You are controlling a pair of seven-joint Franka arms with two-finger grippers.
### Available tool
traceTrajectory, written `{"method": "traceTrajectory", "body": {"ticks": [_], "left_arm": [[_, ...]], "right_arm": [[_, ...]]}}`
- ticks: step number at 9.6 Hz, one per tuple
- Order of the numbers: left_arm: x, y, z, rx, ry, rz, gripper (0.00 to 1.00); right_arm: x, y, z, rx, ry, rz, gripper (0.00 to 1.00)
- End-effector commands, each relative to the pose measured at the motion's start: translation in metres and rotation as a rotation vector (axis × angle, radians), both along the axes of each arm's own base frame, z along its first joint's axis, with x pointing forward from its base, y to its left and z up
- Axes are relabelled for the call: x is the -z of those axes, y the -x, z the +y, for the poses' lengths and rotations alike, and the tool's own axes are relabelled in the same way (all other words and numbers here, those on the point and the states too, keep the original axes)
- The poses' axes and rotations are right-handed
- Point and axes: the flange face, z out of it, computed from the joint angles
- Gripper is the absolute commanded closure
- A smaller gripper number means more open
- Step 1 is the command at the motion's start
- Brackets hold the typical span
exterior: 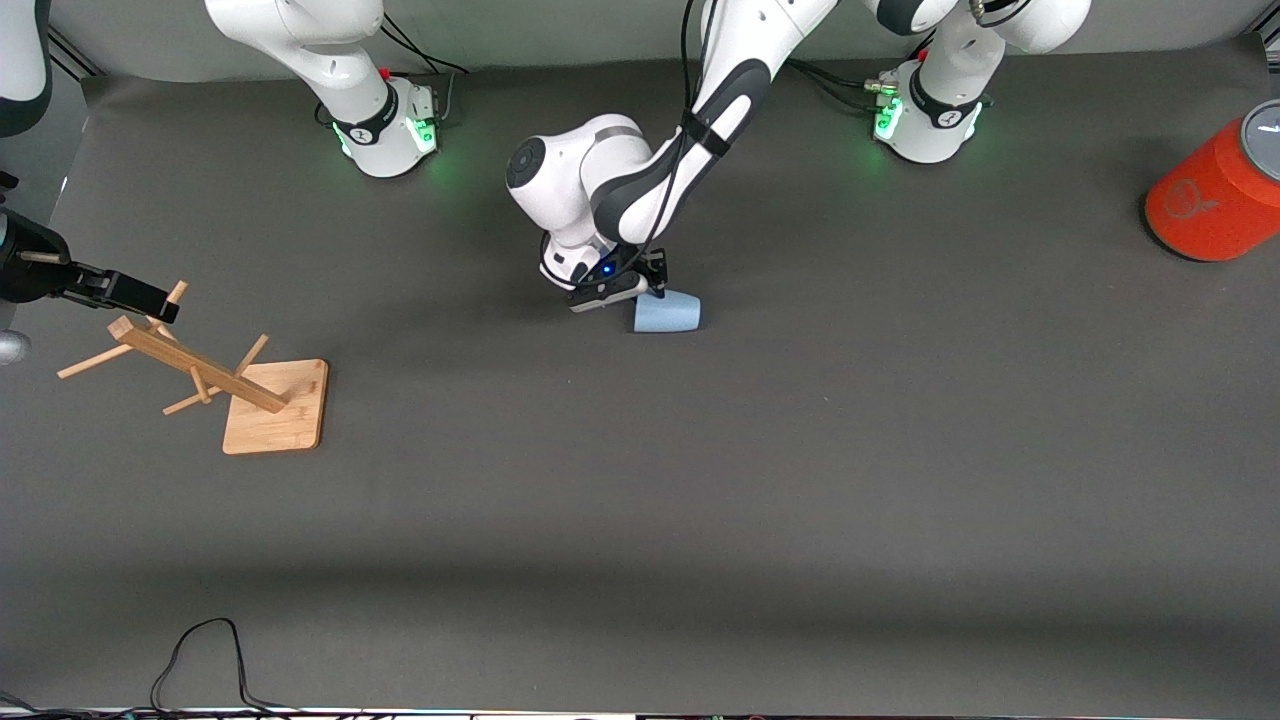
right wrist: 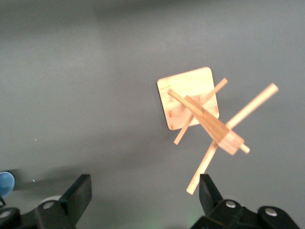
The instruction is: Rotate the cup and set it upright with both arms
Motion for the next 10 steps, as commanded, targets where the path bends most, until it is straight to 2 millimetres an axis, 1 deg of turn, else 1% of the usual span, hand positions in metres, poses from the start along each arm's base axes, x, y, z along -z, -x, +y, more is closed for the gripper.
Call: {"method": "traceTrajectory", "body": {"ticks": [1,2,3,4,5,6,8,9,10], "left_arm": [[-0.005,-0.002,-0.005,-0.003,-0.011,-0.024,1.0],[-0.013,-0.007,-0.003,-0.009,-0.014,-0.02,1.0],[-0.024,-0.015,0.001,-0.027,-0.013,-0.014,1.0],[-0.032,-0.032,0.012,-0.048,-0.015,-0.003,1.0],[-0.047,-0.053,0.026,-0.071,0.012,0.013,1.0],[-0.059,-0.069,0.04,-0.074,0.033,0.047,1.0],[-0.093,-0.118,0.093,-0.092,0.09,0.17,1.0],[-0.109,-0.143,0.131,-0.094,0.122,0.24,1.0],[-0.127,-0.165,0.178,-0.109,0.167,0.284,1.0]], "right_arm": [[-0.012,0.002,-0.002,-0.15,0.012,-0.056,0.0],[-0.016,0.002,-0.002,-0.154,0.013,-0.064,0.0],[-0.017,0.002,0.0,-0.169,0.012,-0.067,0.0],[-0.02,0.002,0.001,-0.174,0.012,-0.072,0.0],[-0.02,0.002,0.002,-0.186,0.012,-0.072,0.0],[-0.018,0.0,0.0,-0.207,0.012,-0.076,0.0],[-0.016,0.0,-0.001,-0.206,0.012,-0.075,0.0],[-0.016,0.0,-0.001,-0.206,0.01,-0.073,0.0],[-0.016,0.0,0.0,-0.208,0.011,-0.072,0.0]]}}
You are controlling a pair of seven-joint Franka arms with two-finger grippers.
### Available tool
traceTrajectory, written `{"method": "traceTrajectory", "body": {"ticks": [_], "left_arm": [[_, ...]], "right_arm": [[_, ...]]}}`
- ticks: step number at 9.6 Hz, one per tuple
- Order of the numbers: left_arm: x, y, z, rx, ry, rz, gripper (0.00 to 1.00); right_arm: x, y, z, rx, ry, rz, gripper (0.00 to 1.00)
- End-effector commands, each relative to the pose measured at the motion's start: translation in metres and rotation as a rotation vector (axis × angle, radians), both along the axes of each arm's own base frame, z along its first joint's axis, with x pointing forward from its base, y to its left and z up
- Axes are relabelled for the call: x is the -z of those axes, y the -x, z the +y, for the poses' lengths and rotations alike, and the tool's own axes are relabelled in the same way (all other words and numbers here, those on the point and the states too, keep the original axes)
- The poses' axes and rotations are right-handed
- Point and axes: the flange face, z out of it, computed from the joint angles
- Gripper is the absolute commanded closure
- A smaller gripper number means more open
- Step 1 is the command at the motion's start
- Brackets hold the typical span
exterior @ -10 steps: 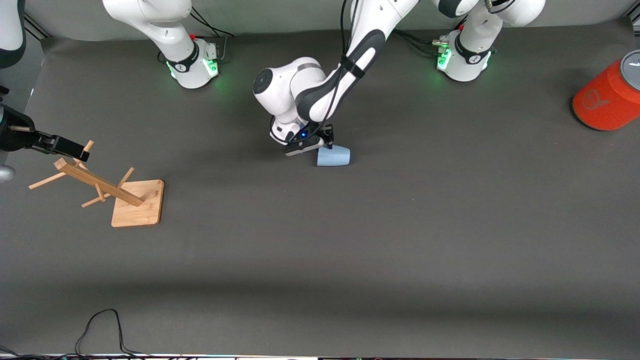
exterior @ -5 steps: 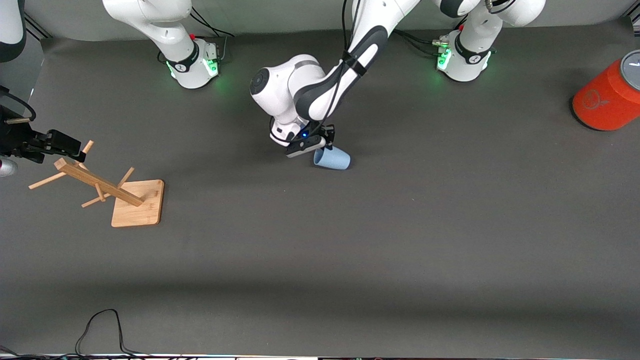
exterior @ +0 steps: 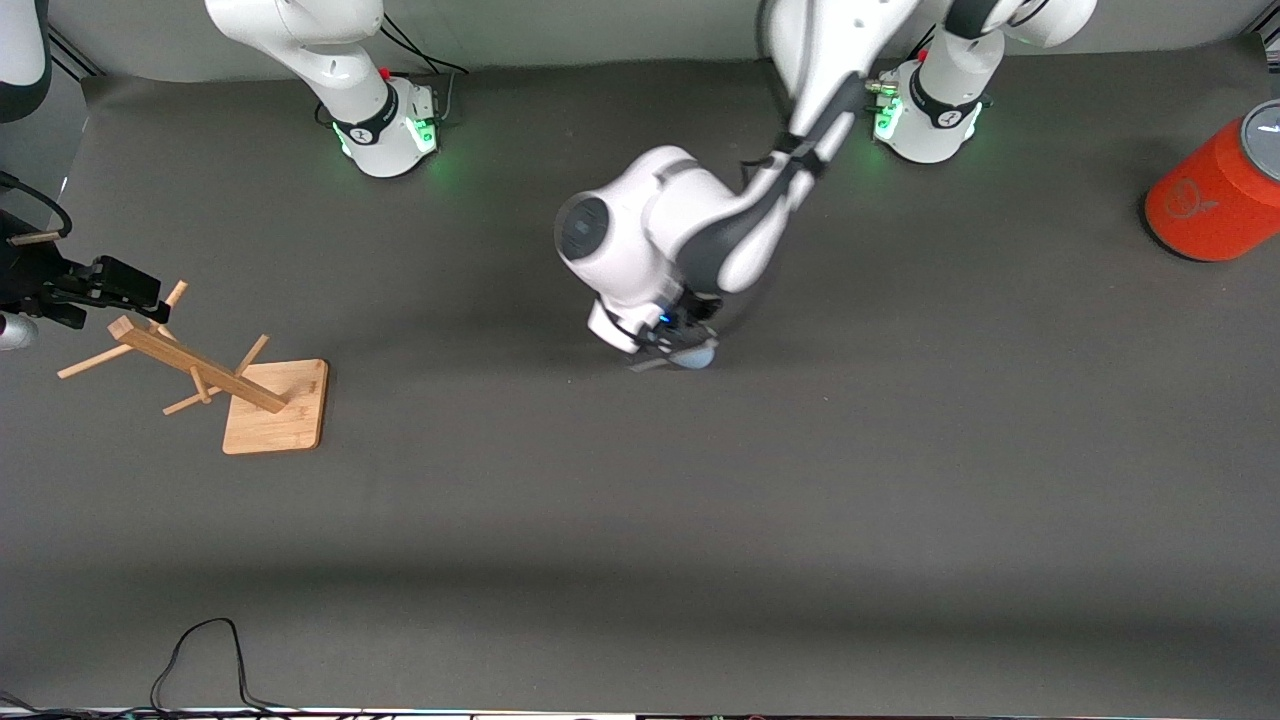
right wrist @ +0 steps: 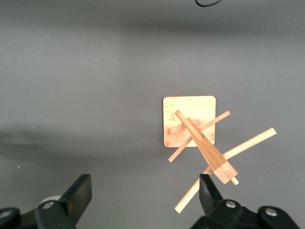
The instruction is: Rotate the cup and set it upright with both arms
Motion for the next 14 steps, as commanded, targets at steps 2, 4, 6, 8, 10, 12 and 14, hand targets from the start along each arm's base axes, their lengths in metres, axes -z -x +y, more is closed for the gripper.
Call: {"method": "traceTrajectory", "body": {"ticks": [2,4,6,8,10,12,14], "left_arm": [[-0.065,-0.046,0.156,-0.046,0.167,0.114,1.0],[-0.094,-0.058,0.253,-0.074,0.258,0.13,1.0],[-0.098,-0.059,0.283,-0.172,0.399,0.133,1.0],[-0.083,-0.046,0.267,-0.235,0.526,0.1,1.0],[-0.073,-0.007,0.206,-0.273,0.552,0.028,1.0],[-0.047,0.034,0.11,-0.351,0.544,-0.066,1.0],[-0.007,0.075,0.051,-0.362,0.498,-0.121,1.0]], "right_arm": [[-0.006,0.004,0.0,-0.028,0.013,-0.009,0.0],[-0.001,0.003,0.003,-0.031,0.01,0.001,0.0],[-0.003,0.003,0.008,-0.025,0.01,-0.002,0.0],[-0.004,0.003,0.008,-0.023,0.007,-0.004,0.0],[-0.001,0.001,0.012,-0.03,0.005,0.001,0.0],[-0.003,0.0,0.011,-0.029,0.006,-0.004,0.0],[-0.004,0.001,0.008,-0.024,0.007,-0.005,0.0]]}}
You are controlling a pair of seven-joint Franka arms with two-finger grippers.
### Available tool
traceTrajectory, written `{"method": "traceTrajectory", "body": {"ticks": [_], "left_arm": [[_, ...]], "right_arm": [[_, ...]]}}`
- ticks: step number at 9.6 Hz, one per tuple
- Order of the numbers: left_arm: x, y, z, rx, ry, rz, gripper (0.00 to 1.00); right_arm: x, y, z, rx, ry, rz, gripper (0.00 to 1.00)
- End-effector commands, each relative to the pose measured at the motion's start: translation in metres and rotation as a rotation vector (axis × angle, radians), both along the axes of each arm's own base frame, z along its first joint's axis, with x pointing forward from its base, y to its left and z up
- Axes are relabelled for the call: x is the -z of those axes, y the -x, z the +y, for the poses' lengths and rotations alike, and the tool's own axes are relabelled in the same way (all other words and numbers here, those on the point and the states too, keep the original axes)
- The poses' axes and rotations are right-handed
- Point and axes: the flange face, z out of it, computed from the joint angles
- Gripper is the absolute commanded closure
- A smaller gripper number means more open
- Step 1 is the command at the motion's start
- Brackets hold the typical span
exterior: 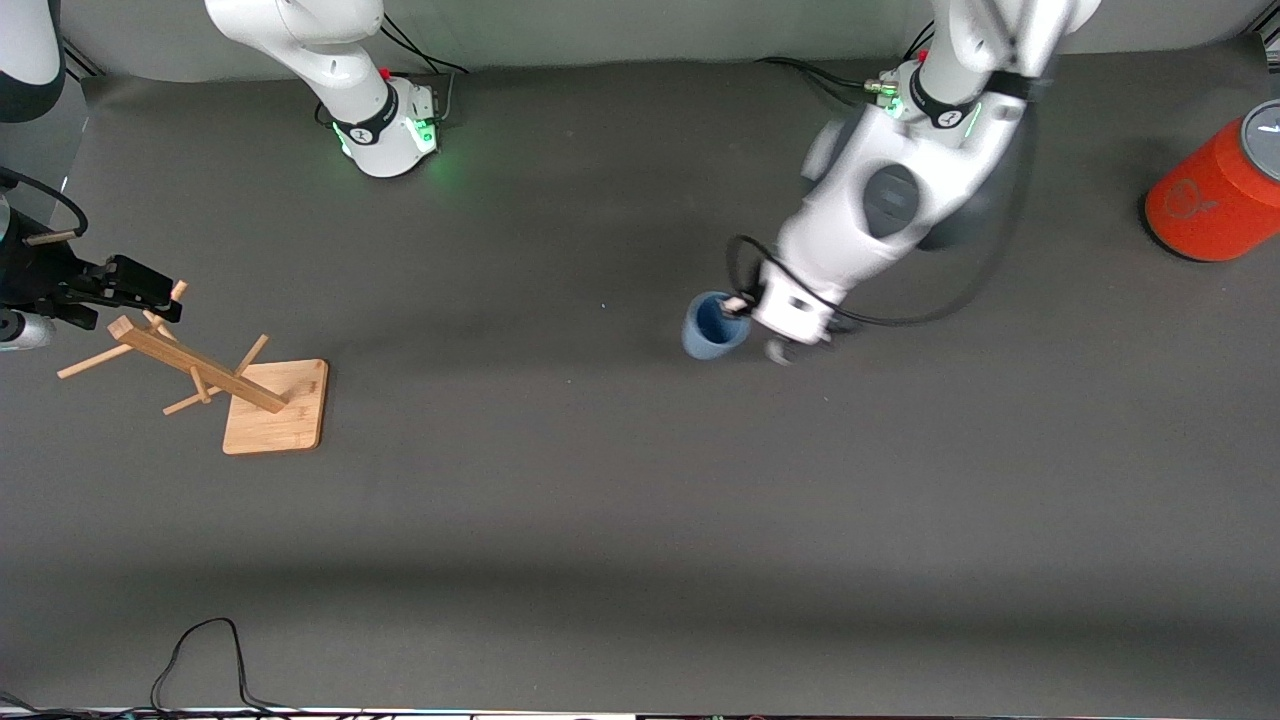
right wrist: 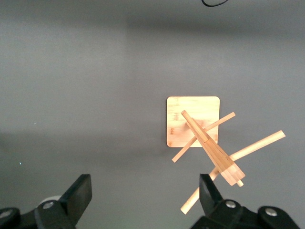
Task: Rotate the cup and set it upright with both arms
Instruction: 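Set the cup upright on the table and open the left gripper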
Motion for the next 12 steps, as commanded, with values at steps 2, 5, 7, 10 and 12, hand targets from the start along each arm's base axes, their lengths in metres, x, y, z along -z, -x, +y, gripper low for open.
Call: {"method": "traceTrajectory", "body": {"ticks": [2,5,7,10,12], "left_arm": [[0.061,0.034,-0.04,-0.01,-0.097,-0.002,1.0],[0.09,0.043,-0.051,0.016,-0.138,0.017,0.66],[0.085,0.042,-0.047,0.028,-0.181,0.053,0.0],[0.019,-0.013,-0.006,-0.06,-0.342,0.093,0.0],[-0.031,-0.063,0.077,0.104,-0.325,0.118,0.0]], "right_arm": [[-0.004,0.002,-0.005,0.002,0.006,-0.004,0.0],[-0.004,0.002,-0.005,0.002,0.006,-0.002,0.0],[-0.004,0.002,-0.005,0.001,0.006,-0.002,0.0],[-0.003,0.001,-0.005,0.001,0.006,0.001,0.0],[-0.003,0.001,-0.003,-0.002,0.006,0.001,0.0]]}}
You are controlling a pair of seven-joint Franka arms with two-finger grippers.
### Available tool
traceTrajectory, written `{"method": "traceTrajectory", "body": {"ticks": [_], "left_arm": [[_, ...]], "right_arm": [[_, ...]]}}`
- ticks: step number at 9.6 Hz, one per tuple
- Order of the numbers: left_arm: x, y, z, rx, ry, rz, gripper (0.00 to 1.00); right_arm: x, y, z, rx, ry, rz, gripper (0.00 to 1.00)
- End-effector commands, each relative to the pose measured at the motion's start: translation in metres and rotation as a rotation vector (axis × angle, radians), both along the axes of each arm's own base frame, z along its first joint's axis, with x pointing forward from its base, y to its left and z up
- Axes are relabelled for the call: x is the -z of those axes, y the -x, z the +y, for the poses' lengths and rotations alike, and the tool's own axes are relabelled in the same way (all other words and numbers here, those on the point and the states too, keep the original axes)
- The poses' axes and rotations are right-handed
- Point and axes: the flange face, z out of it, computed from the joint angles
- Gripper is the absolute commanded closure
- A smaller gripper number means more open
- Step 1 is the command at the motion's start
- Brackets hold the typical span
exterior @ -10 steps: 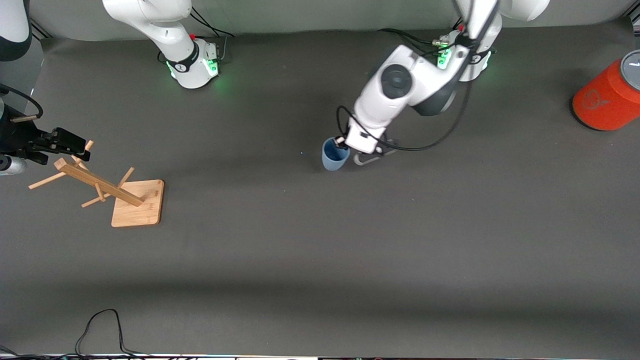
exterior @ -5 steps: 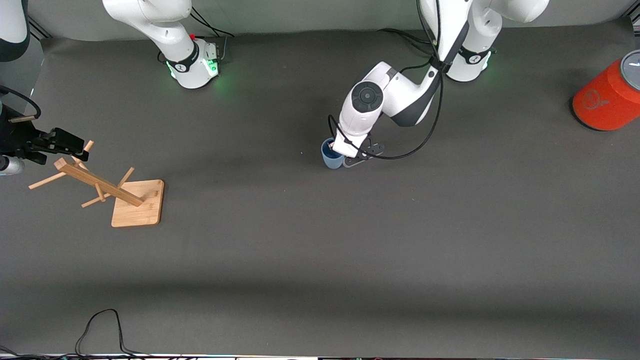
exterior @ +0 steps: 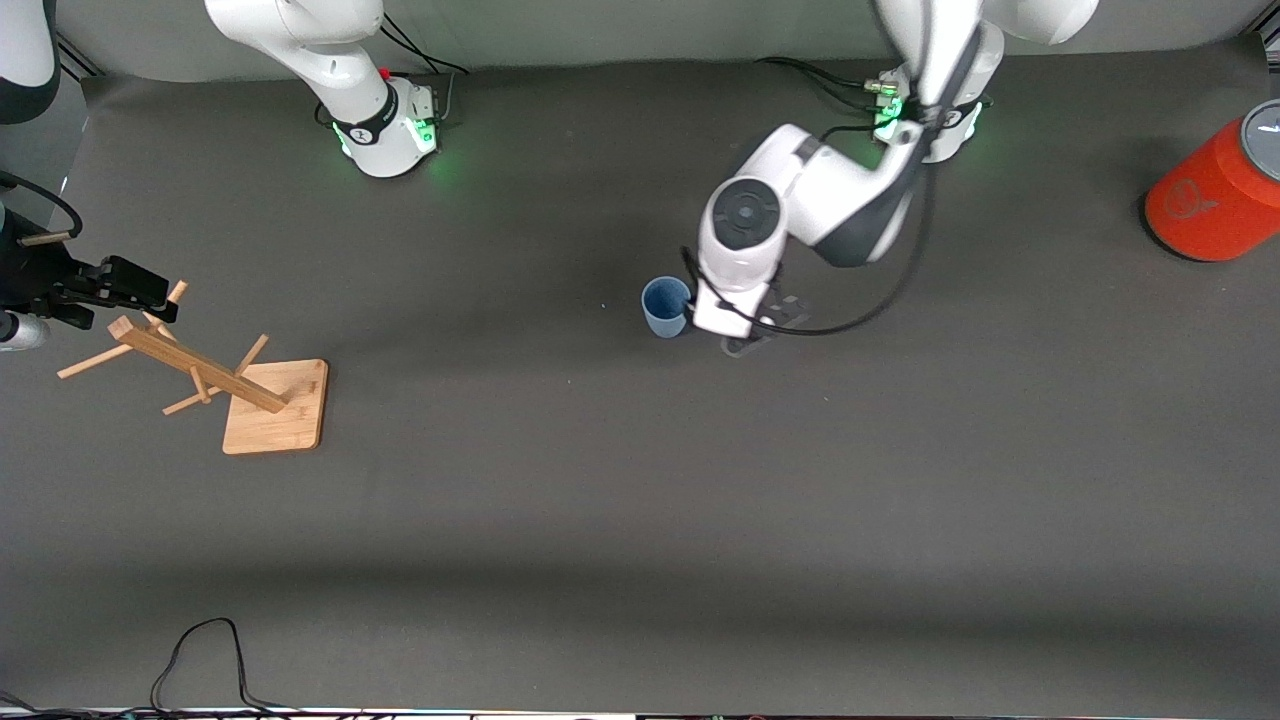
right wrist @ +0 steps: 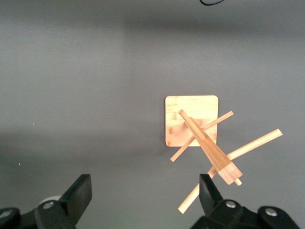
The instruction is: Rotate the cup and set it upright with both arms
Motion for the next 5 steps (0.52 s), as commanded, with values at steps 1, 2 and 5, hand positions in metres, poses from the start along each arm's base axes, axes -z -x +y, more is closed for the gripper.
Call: {"method": "traceTrajectory", "body": {"ticks": [1,2,5], "left_arm": [[-0.06,-0.035,0.097,0.173,0.027,0.051,0.0],[-0.082,-0.039,0.136,0.315,0.018,0.079,0.0],[-0.162,-0.051,0.282,0.546,0.078,0.01,0.0]], "right_arm": [[-0.003,0.001,0.0,-0.007,0.006,-0.002,0.0],[-0.003,0.001,-0.001,-0.006,0.006,-0.002,0.0],[-0.003,0.001,0.0,-0.007,0.006,-0.002,0.0]]}}
